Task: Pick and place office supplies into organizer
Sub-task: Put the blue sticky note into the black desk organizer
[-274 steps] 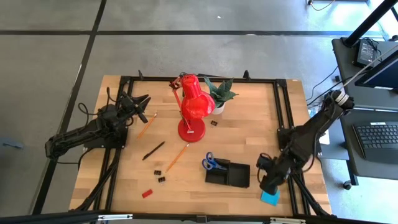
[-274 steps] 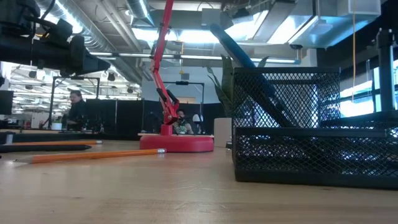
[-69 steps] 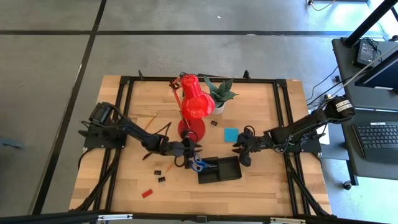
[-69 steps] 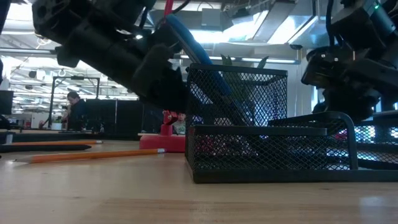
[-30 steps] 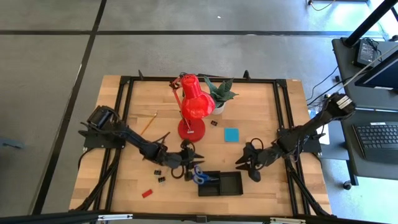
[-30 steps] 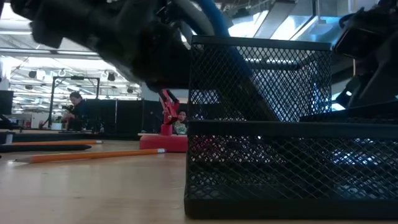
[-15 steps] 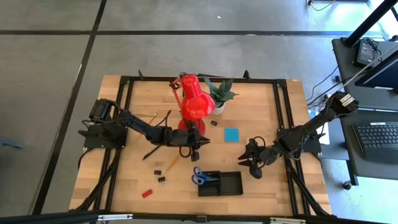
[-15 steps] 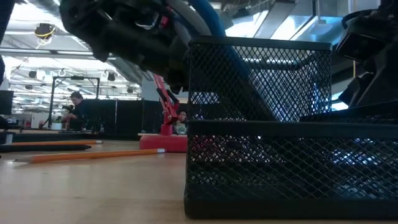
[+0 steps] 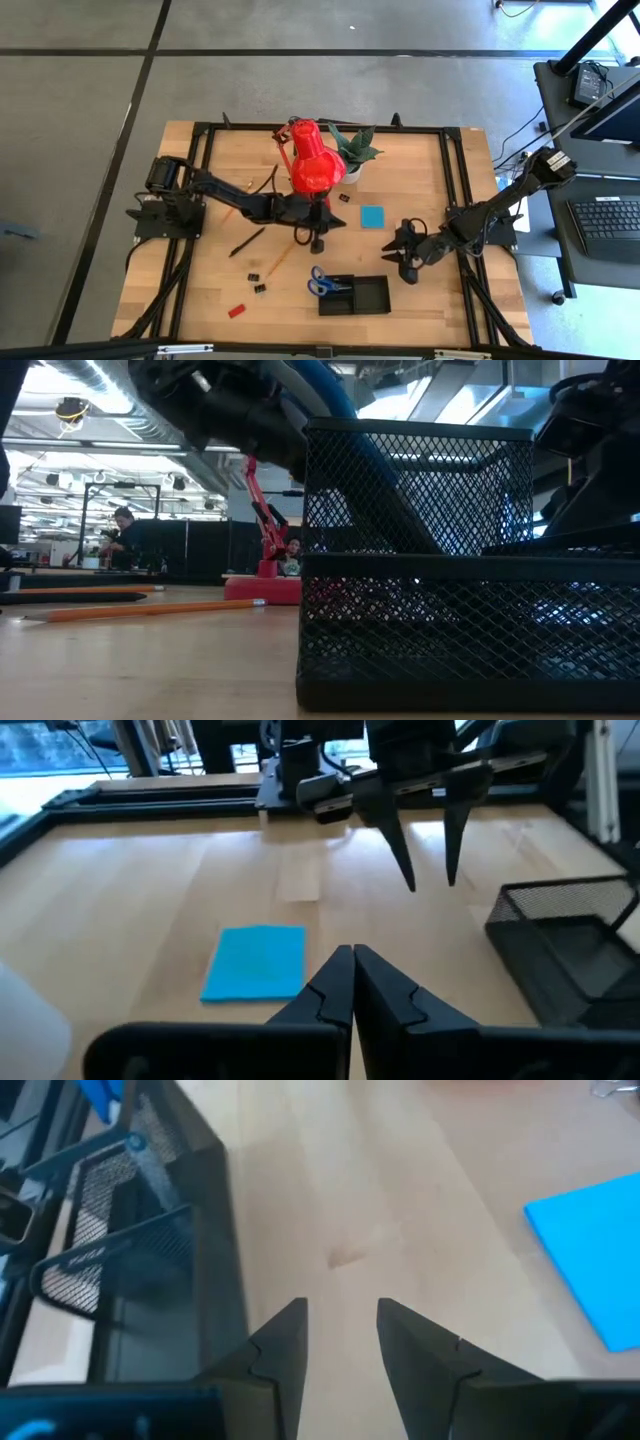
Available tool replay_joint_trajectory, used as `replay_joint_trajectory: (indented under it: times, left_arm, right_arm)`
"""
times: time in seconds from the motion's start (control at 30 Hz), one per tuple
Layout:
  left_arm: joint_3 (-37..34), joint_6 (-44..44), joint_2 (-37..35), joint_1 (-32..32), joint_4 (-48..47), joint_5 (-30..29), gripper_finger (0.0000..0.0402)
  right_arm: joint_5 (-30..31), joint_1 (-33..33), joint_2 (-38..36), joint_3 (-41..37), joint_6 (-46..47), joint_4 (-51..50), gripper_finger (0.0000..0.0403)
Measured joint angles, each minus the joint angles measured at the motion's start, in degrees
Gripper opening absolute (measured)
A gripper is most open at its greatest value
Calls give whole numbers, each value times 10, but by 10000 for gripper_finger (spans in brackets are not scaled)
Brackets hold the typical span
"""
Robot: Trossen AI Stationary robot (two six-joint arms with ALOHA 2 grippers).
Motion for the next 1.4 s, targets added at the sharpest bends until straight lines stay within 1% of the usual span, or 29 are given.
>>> replay_joint_trajectory:
  times: [0.27,0.33,0.4,0.57,0.63,0.77,0.9,1.03,1.1,1.27,1.33,1.4]
  left_arm:
    - [52,59,0,6,-100,5,2]
    - [62,85,0,10,-123,20,2]
    - [70,110,5,11,-126,31,2]
    - [96,199,6,16,-168,33,2]
    - [104,236,6,19,-190,47,2]
    - [120,300,6,22,-205,96,2]
    - [140,337,6,20,-244,103,2]
    - [143,368,11,11,-221,86,1]
    - [144,374,16,6,-224,70,2]
    - [143,374,64,-3,-221,43,1]
    - [143,375,84,-12,-221,6,1]
    - [150,383,105,-19,-218,-43,1]
  right_arm:
    - [0,-17,0,0,4,0,127]
    - [0,-22,0,0,4,0,127]
    - [1,-25,0,0,4,0,127]
    - [1,-29,0,0,6,0,126]
    - [0,-29,0,0,7,0,126]
    - [0,-29,0,0,15,0,126]
    - [0,-29,0,0,20,-11,126]
    - [0,-29,0,-1,20,-17,126]
    - [0,-29,0,-1,20,-17,126]
    - [0,-29,0,-1,21,-18,126]
    - [0,-29,0,-1,21,-20,126]
    - [0,-29,0,-1,21,-20,126]
